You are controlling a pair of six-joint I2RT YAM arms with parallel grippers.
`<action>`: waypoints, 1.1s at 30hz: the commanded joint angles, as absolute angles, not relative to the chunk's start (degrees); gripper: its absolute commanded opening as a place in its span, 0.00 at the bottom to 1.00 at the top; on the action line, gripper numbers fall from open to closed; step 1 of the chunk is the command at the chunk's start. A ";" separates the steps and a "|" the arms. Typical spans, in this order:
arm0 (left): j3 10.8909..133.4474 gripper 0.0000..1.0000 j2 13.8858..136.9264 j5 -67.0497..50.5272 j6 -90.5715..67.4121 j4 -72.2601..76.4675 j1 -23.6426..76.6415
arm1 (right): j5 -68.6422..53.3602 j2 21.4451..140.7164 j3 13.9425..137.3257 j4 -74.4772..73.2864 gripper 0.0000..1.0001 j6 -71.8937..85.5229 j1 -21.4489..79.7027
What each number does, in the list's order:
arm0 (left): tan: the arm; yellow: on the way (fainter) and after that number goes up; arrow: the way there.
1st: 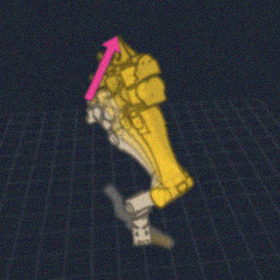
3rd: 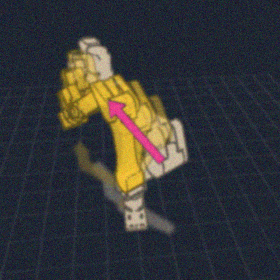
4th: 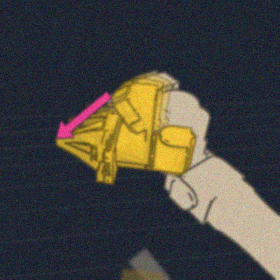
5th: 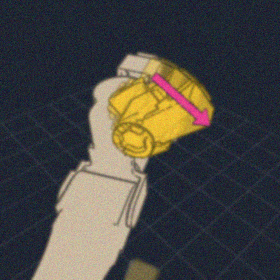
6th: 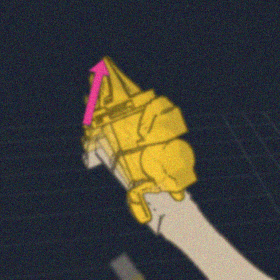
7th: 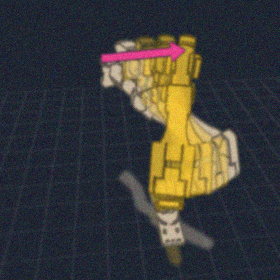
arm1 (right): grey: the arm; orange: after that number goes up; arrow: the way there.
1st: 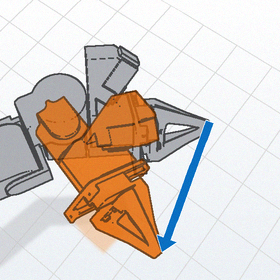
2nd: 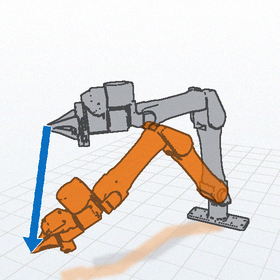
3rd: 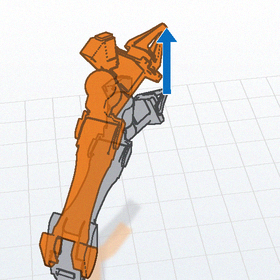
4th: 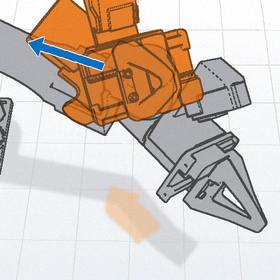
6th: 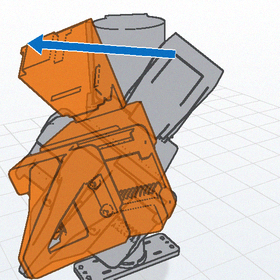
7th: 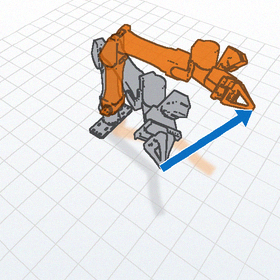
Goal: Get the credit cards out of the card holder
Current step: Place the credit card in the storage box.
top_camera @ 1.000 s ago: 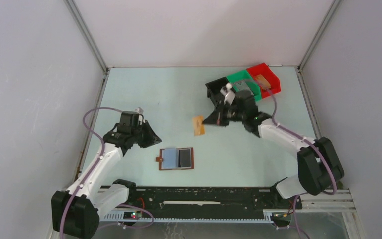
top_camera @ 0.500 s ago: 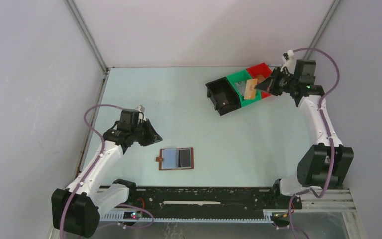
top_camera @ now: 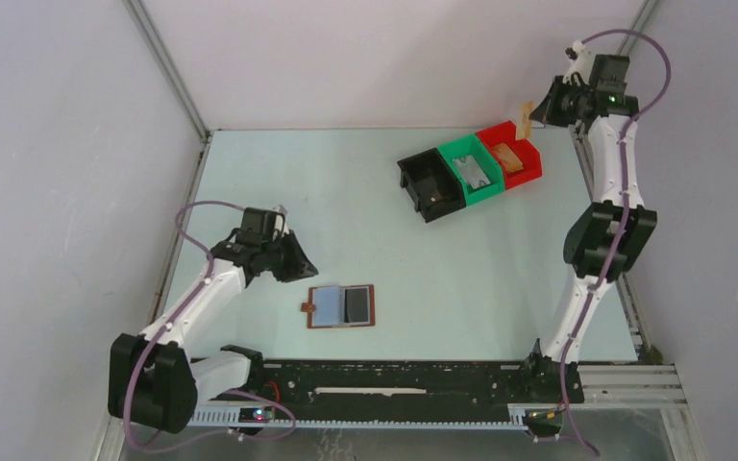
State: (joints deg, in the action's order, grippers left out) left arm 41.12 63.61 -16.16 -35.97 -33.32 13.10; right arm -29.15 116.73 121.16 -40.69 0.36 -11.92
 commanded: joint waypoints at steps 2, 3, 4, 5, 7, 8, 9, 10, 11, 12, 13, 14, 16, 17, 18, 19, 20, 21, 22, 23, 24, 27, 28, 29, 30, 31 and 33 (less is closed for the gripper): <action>41.56 0.17 66.29 -19.56 -35.32 -29.21 12.88 | -25.97 128.92 138.77 -51.42 0.00 -9.26 -10.99; 41.77 0.18 66.93 -19.09 -35.13 -29.14 12.85 | -25.97 130.15 139.53 -50.89 0.00 -9.65 -10.92; 41.83 0.18 67.32 -18.28 -34.90 -29.03 12.83 | -25.88 131.11 139.53 -50.14 0.00 -10.12 -10.86; 41.91 0.18 68.02 -17.63 -34.50 -29.01 12.83 | -25.59 132.01 139.46 -49.62 0.00 -10.61 -10.82; 42.53 0.18 69.58 -16.89 -33.68 -29.44 12.88 | -25.23 133.70 139.57 -49.56 0.00 -11.97 -10.68; 43.01 0.18 70.46 -16.68 -33.45 -29.74 12.84 | -25.34 134.41 139.50 -49.94 0.00 -12.79 -10.64; 43.39 0.17 71.31 -16.69 -33.33 -29.82 12.83 | -25.50 135.13 139.49 -50.31 0.00 -13.55 -10.57; 43.73 0.17 72.11 -16.77 -33.31 -29.79 12.85 | -25.94 135.83 139.48 -50.78 0.00 -14.44 -10.51; 44.09 0.17 72.70 -16.77 -33.39 -29.73 12.83 | -26.12 136.40 139.48 -51.17 0.00 -15.11 -10.42; 44.33 0.17 73.30 -16.74 -33.58 -29.67 12.84 | -26.15 136.95 139.42 -51.44 0.00 -15.81 -10.33; 44.56 0.17 73.80 -16.68 -33.76 -29.52 12.83 | -26.42 137.42 139.33 -51.57 0.00 -16.32 -10.29; 44.82 0.17 74.15 -16.80 -33.94 -29.41 12.84 | -26.88 137.94 139.27 -51.59 0.00 -16.81 -10.21; 44.94 0.17 74.83 -16.99 -33.91 -29.11 12.84 | -27.86 138.80 139.27 -51.05 0.00 -17.09 -10.20; 45.07 0.17 75.14 -17.13 -33.74 -29.15 12.83 | -28.51 139.19 139.30 -50.87 0.00 -17.29 -10.12; 45.18 0.17 75.43 -17.14 -33.48 -29.36 12.84 | -28.83 139.56 139.31 -50.69 0.00 -17.50 -10.03; 45.32 0.17 75.65 -17.03 -33.33 -29.63 12.83 | -29.14 139.97 139.31 -50.56 0.00 -17.81 -9.88; 45.35 0.17 75.83 -16.91 -33.24 -29.84 12.83 | -29.32 140.48 139.31 -50.45 0.00 -18.17 -9.73; 45.35 0.17 75.95 -16.77 -33.35 -29.81 12.83 | -29.44 140.86 139.37 -50.55 0.00 -18.57 -9.55; 45.35 0.17 75.98 -16.72 -33.46 -29.80 12.83 | -29.03 141.29 139.53 -50.64 0.00 -18.93 -9.31; 45.35 0.17 76.02 -16.71 -33.60 -29.73 12.83 | -28.49 141.63 139.57 -50.64 0.00 -19.24 -9.12; 45.38 0.17 76.07 -16.67 -33.76 -29.74 12.88 | -28.12 141.87 139.58 -50.40 0.00 -19.43 -8.92; 45.43 0.17 76.60 -16.61 -33.67 -29.77 12.83 | -27.74 142.59 139.53 -49.09 0.00 -19.97 -8.34; 45.52 0.17 76.76 -16.62 -33.73 -29.86 12.85 | -26.90 142.66 139.40 -47.97 0.02 -19.93 -8.08; 45.53 0.17 76.81 -16.66 -33.86 -29.84 12.88 | -24.97 142.56 138.93 -46.60 0.07 -19.28 -7.78; 45.53 0.17 76.82 -16.68 -34.04 -29.81 12.85 | -23.19 142.41 138.47 -45.21 0.11 -18.93 -7.39; 45.53 0.17 76.71 -16.75 -34.14 -29.80 12.83 | -21.77 142.20 138.24 -44.26 0.14 -18.58 -7.12; 45.44 0.17 76.21 -16.80 -34.38 -29.78 12.83 | -19.90 141.36 137.46 -42.22 0.22 -17.26 -6.86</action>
State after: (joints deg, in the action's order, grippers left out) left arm 42.24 76.77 -16.93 -34.52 -30.57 13.06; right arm -24.73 142.63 137.49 -48.60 -17.93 -7.88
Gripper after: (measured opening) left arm 0.169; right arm 0.169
